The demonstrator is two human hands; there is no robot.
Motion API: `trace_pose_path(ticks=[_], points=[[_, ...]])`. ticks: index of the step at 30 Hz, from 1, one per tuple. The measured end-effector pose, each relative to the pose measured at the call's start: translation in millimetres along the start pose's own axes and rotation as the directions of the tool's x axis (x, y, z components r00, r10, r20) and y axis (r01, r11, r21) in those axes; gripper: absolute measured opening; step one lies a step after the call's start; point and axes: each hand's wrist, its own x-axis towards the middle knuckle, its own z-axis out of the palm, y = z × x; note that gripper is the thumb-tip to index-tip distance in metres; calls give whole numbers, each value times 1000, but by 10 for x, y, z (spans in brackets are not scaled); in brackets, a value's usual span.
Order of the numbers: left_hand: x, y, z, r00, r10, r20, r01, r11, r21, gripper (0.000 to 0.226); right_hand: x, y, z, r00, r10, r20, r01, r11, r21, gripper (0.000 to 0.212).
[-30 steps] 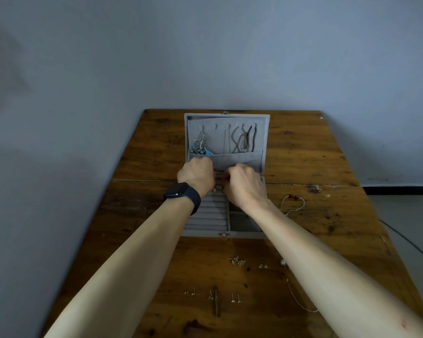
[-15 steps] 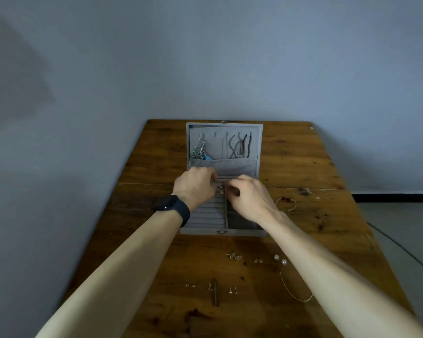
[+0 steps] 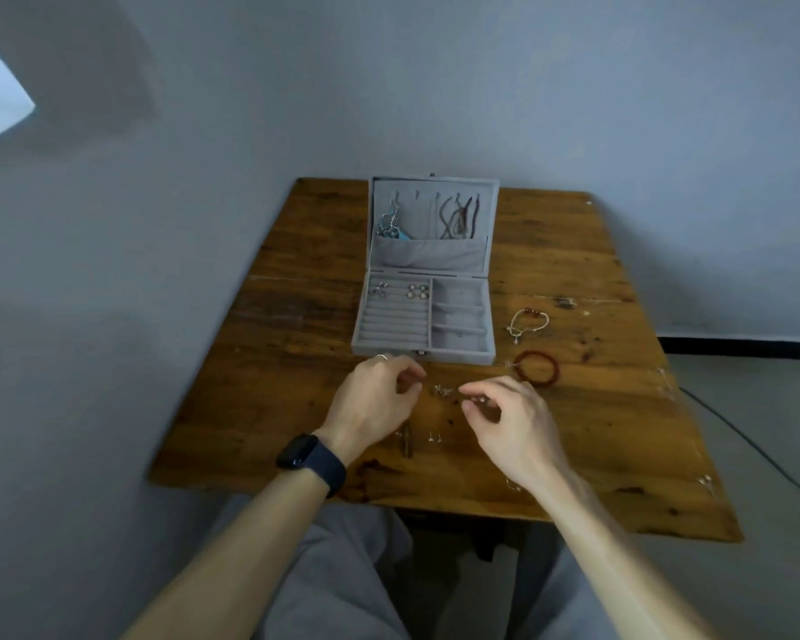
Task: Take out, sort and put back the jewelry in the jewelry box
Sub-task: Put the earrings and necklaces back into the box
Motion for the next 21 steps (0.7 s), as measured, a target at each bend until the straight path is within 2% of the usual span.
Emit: trace_pose_path(ticks=[7, 13, 17, 21], points=[[17, 126, 220, 1000, 21, -11, -20, 995, 95, 35, -44, 44, 100, 999, -4, -35, -1, 992, -129, 25], [102, 130, 304, 999, 39, -30, -34, 988, 150, 23, 187, -12, 135, 1000, -17, -13, 13, 967, -255, 32], [76, 67, 259, 1000, -15, -7, 15, 997, 73, 22, 238, -50, 208, 999, -34, 29, 41, 956, -291, 29], [22, -15, 113, 995, -102, -2, 100, 984, -146, 20, 244, -62, 243, 998, -64, 0, 62, 961, -269, 21]])
